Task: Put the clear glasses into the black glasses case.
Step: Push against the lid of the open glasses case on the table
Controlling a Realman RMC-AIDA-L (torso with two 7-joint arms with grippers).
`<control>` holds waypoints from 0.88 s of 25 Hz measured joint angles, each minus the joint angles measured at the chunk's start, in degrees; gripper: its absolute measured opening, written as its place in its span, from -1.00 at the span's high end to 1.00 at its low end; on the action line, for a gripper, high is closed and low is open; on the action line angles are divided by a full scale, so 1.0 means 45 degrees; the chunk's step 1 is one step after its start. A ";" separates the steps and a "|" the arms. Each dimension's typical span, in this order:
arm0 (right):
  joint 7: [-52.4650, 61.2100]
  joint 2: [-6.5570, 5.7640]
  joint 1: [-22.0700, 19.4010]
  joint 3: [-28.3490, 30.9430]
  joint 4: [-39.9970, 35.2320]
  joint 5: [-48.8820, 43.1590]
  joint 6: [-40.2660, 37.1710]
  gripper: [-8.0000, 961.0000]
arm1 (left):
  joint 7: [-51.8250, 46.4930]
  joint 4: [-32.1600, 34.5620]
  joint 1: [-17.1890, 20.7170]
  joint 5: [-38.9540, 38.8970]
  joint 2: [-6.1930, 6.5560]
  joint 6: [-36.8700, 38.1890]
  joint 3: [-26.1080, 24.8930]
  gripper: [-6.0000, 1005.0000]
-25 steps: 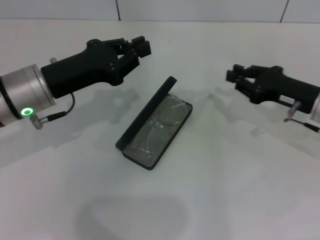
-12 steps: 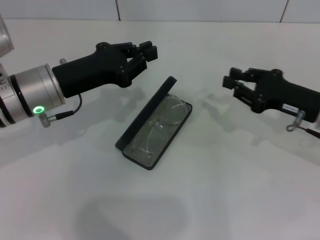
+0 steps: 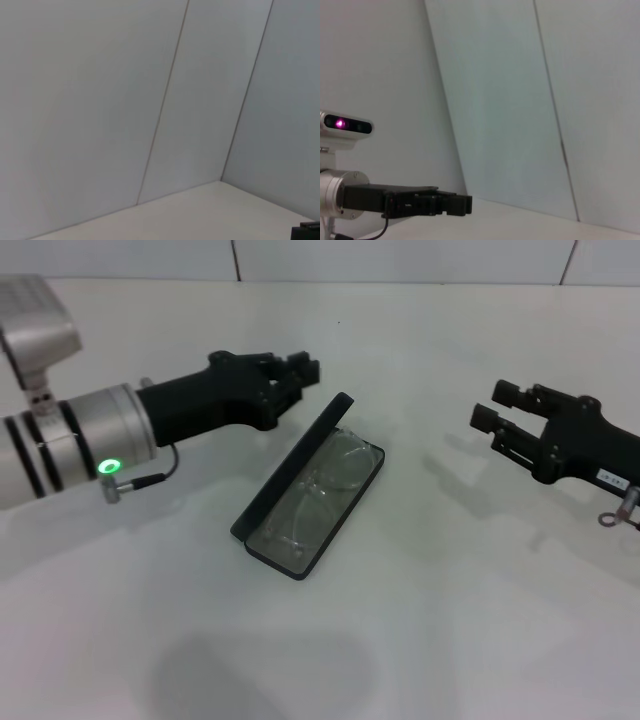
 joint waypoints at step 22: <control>0.2940 -0.0842 0.0288 -0.0560 -0.5930 -0.4559 0.0002 0.07 | 0.0668 0.0784 0.1088 -0.0393 0.0000 0.2887 -0.0075 0.71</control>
